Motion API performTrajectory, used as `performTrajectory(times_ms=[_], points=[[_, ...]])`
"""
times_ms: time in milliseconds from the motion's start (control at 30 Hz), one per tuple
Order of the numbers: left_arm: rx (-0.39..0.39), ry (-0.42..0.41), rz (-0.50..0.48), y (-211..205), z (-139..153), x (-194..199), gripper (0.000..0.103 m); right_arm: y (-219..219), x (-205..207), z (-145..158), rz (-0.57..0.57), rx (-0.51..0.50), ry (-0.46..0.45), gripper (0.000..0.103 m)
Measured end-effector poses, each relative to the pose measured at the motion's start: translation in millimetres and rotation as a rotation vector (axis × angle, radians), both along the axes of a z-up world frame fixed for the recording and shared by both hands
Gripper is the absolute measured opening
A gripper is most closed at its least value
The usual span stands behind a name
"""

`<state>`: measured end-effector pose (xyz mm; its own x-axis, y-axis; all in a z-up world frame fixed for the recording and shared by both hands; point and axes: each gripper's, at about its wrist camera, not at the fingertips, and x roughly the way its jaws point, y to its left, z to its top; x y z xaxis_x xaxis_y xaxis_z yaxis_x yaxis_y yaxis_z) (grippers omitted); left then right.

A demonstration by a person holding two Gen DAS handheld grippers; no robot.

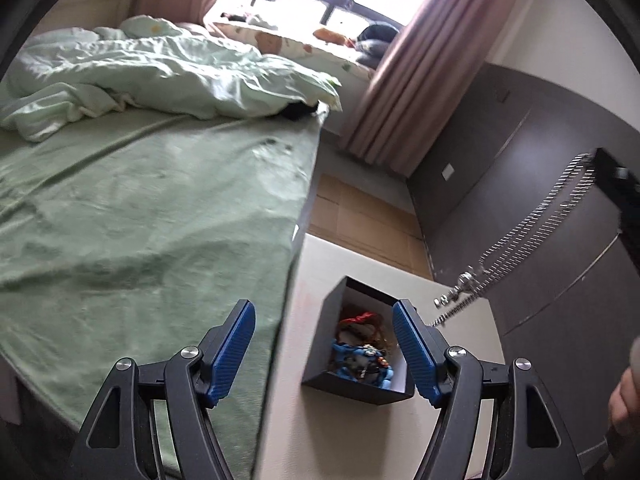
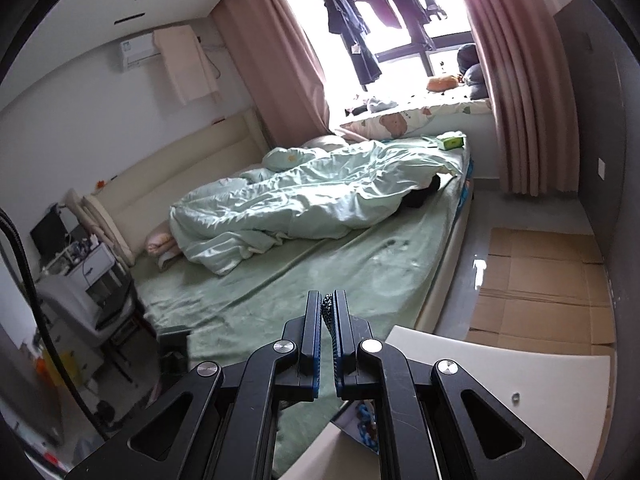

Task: Organize jewelry
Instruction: 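Carry the pendant and chain into the black box and open both grippers, then close the right gripper on the dark bead bracelet on the table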

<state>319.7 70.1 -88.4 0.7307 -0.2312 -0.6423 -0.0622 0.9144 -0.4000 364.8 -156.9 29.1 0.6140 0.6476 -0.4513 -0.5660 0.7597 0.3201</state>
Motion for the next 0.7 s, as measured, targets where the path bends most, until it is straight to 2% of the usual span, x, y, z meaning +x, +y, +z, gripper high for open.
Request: performTrajectory(times_ms=[167,233,267,300,333,367,567,700], points=[[-0.02,-0.029,0.044,15.2,2.7,-15.3,0.073,15.8,12.8,-7.9,0.0,-0.03,0.007,0.006],[-0.027,-0.045,0.055,18.7,4.4,-18.5,0.076,21.5,17.8,-15.4,0.002,-0.063,0.024,0.007],[-0.024,-0.053,0.063,19.2,6.0,-20.4,0.081,24.5,20.2,-21.7,-0.001,-0.092,0.044,0.012],[-0.016,-0.061,0.07,18.6,7.8,-21.9,0.086,25.6,23.0,-26.7,-0.006,-0.11,0.067,0.032],[-0.012,-0.07,0.072,17.5,9.5,-23.0,0.087,25.0,24.8,-32.1,-0.009,-0.117,0.09,0.046],[-0.012,-0.083,0.07,15.8,11.7,-24.4,0.089,20.9,24.8,-37.6,-0.017,-0.112,0.103,0.065],[-0.005,-0.106,0.043,1.1,16.5,-25.7,0.098,-14.0,19.5,-53.7,-0.035,-0.083,0.142,0.067],[0.013,-0.109,0.007,-15.3,18.9,-24.0,0.1,-40.8,16.8,-59.7,-0.057,-0.075,0.166,0.068]])
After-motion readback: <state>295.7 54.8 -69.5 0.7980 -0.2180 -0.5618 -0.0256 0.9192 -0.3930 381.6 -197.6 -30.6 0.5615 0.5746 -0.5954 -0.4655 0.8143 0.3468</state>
